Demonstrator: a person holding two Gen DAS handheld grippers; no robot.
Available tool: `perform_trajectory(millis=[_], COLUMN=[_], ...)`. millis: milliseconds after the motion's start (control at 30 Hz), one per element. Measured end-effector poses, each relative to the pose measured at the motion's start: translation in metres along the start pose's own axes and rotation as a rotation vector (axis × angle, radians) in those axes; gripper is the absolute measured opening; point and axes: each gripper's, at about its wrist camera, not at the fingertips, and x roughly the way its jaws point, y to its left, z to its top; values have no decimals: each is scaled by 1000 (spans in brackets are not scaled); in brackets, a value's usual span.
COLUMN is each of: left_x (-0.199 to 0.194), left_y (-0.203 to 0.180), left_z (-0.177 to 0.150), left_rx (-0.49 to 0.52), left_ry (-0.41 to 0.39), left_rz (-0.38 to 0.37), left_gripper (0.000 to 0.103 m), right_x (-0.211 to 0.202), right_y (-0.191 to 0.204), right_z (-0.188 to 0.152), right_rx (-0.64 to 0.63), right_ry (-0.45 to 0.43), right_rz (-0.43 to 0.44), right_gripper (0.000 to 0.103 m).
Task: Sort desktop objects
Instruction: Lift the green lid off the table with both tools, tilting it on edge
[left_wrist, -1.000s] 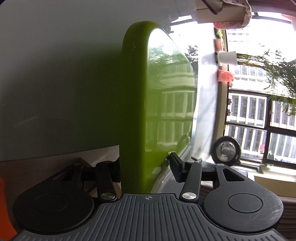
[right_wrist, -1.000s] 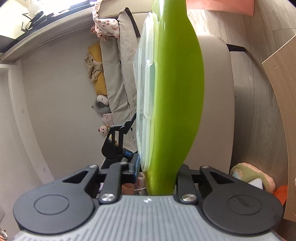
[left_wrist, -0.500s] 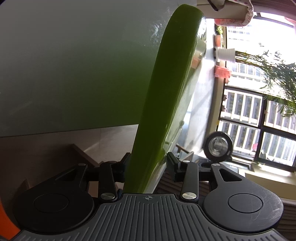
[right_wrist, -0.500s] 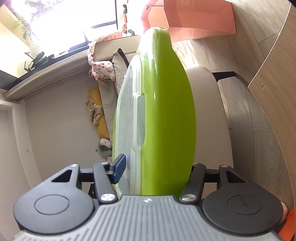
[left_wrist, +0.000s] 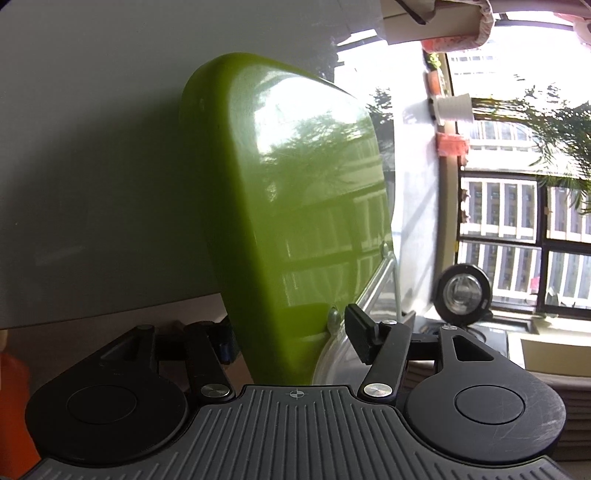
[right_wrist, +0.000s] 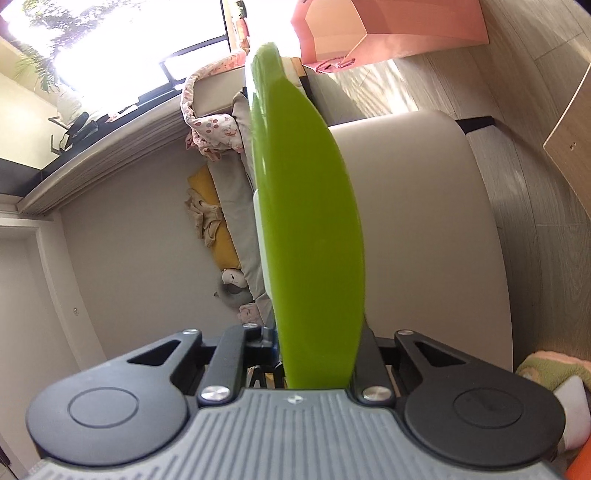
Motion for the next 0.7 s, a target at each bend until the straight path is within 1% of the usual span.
perform_trajectory(millis=[33,67,133,333,400,433,467,500,567,700], left_x=[-2,-4,-5,-7,-11,-13,-14,-17,-27,-42], left_y=[-2,-8,-19,-14,-11,-9,-8,-6,-2,-9], left_z=[0,0,0,1,0,0,0,1,3,2], left_rx=[11,23,43,40,40,40,41,38,18,27], left_ry=[-10,-19,-27,-24,-27,-28,-29,-32,-40,-65], left_rz=[-2,-8,-21,-5,-1,2,4,-2,-26,-64], left_gripper=[81,88,93,93,88,78,63,57,48,38], right_x=[0,0,-1,-12,-14,-17,-19,-20,-24,-23], right_y=[-1,-4,-8,-14,-15,-15,-14,-14,-10,-3], right_z=[0,-1,-3,-9,-8,-8,-7,-7,-8,-12], right_rx=[31,70,114,110,106,108,104,103,105,90], right_ry=[21,45,75,102,103,96,94,89,86,93], right_rz=[8,25,44,34,23,15,6,2,5,18], right_gripper=[20,20,20,20,20,20,20,20,20,19])
